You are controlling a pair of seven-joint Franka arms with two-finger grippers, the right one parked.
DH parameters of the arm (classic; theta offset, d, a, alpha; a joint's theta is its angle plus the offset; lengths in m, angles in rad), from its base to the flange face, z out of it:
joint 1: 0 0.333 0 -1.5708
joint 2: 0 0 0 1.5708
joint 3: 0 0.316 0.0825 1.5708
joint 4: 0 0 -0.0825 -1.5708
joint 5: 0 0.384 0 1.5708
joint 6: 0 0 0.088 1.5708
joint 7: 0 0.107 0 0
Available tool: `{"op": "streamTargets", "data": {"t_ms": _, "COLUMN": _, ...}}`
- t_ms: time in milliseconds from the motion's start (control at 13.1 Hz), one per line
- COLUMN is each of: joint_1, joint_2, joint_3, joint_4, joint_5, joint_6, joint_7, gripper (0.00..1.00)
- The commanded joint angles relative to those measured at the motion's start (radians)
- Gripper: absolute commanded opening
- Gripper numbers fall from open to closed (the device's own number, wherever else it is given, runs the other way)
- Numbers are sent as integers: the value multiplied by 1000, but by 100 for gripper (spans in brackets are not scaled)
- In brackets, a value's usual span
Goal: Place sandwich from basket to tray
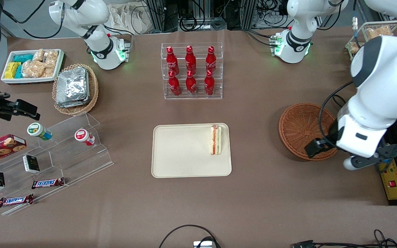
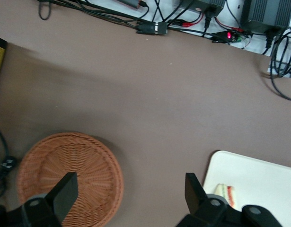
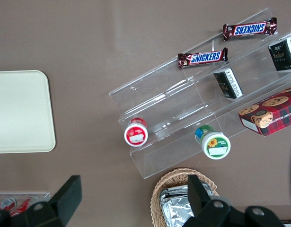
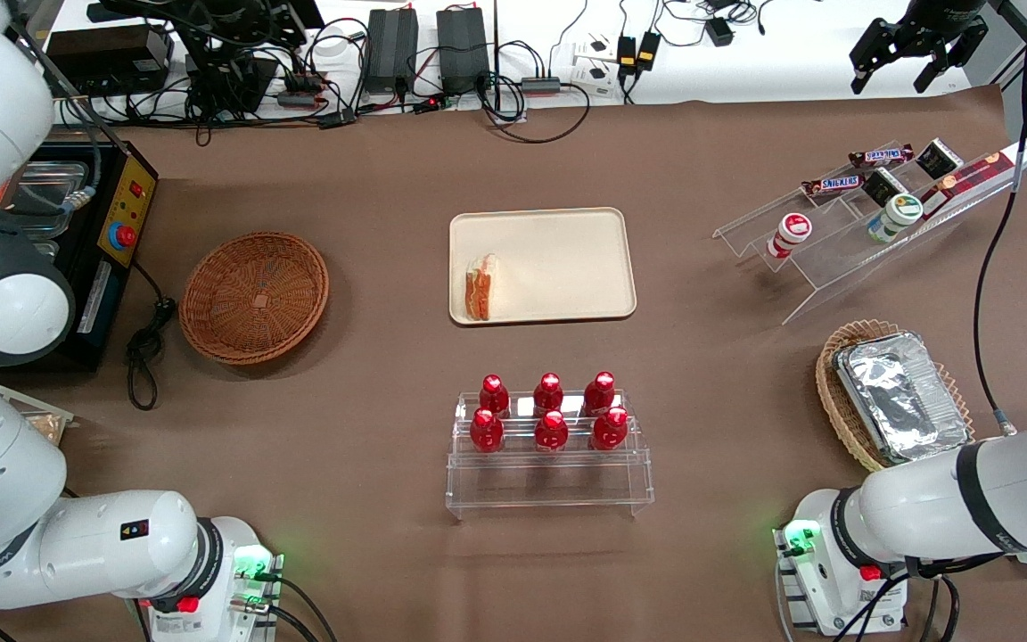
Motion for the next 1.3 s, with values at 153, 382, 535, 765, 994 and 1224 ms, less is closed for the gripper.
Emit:
{"op": "streamTargets", "data": {"t_ms": 153, "joint_1": -25, "joint_2": -142, "joint_3": 162, "joint_4": -93, "joint_5": -130, "joint_6": -76, "joint_7": 255, "gripper": 100}}
{"op": "streamTargets", "data": {"t_ms": 382, "joint_1": -73, "joint_2": -227, "joint_3": 296, "joint_4": -152, "joint_5": -189, "joint_6": -115, "joint_7": 390, "gripper": 100}}
{"op": "streamTargets", "data": {"t_ms": 535, "joint_1": -90, "joint_2": -280, "joint_3": 339, "joint_4": -203, "joint_5": -193, "joint_6": -119, "joint_7": 462, "gripper": 100}}
{"op": "streamTargets", "data": {"t_ms": 765, "joint_1": -90, "joint_2": -339, "joint_3": 347, "joint_4": -255, "joint_5": -184, "joint_6": -148, "joint_7": 589, "gripper": 100}}
{"op": "streamTargets", "data": {"t_ms": 994, "joint_1": -96, "joint_2": -406, "joint_3": 359, "joint_4": -326, "joint_5": -189, "joint_6": -139, "joint_7": 585, "gripper": 100}}
{"op": "streamTargets", "data": {"t_ms": 1224, "joint_1": -96, "joint_2": -431, "joint_3": 359, "joint_4": -357, "joint_5": -190, "joint_6": -138, "joint_7": 580, "gripper": 100}}
